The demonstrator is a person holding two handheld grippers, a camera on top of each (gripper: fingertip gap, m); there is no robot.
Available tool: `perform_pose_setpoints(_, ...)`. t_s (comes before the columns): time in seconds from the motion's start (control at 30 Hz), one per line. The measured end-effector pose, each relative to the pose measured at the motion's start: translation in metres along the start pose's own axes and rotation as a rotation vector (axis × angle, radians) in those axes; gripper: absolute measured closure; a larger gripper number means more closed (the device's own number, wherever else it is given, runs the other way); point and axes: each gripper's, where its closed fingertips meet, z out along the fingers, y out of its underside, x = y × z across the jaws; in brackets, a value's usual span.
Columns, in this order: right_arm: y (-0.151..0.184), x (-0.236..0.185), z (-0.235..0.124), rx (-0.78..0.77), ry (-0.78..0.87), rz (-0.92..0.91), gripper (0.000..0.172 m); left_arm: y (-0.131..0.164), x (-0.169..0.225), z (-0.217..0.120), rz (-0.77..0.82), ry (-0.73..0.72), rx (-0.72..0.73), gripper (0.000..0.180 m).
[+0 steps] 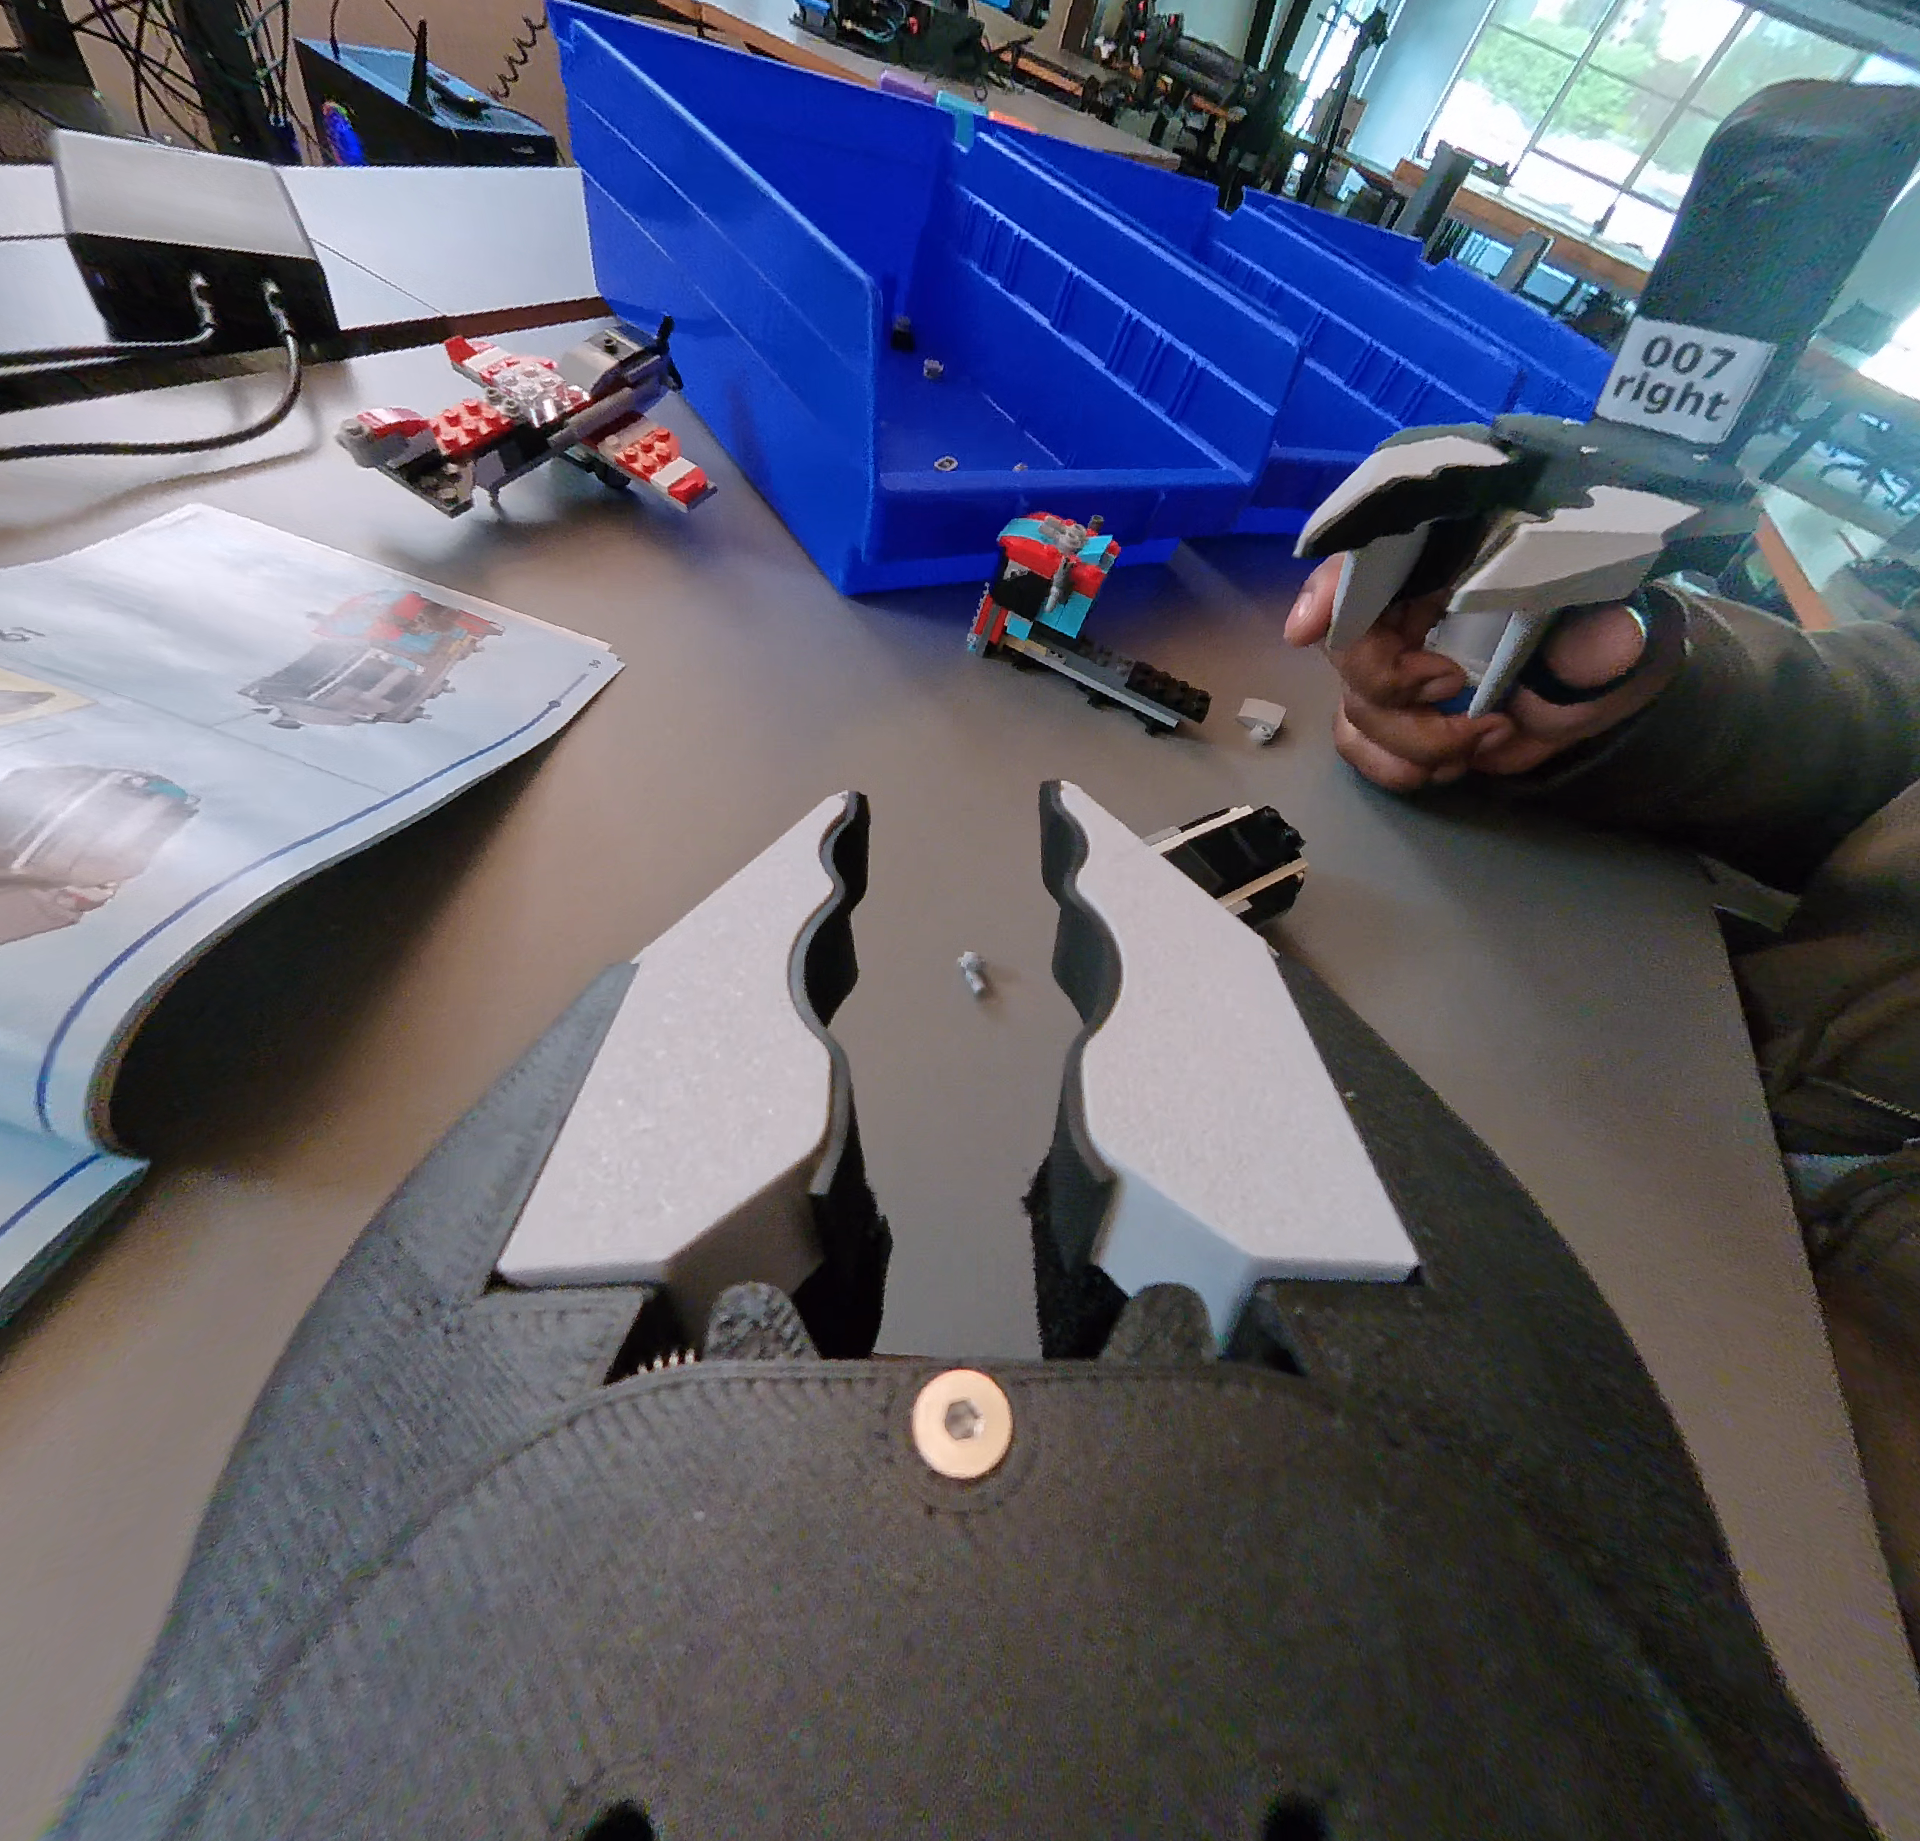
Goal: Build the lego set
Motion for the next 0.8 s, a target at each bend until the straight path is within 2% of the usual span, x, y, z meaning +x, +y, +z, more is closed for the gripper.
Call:
perform_pose_setpoints(0.3, 0.001, 0.003, 0.001, -0.005, -0.036, 0.067, 0.135, 0.004, -0.016, -0.012, -0.048, -0.054, -0.011, 0.146)
perform_pose_setpoints(0.8, 0.002, 0.005, 0.001, -0.008, -0.048, 0.102, 0.135, 0.005, -0.017, -0.014, -0.085, -0.045, -0.010, 0.146)
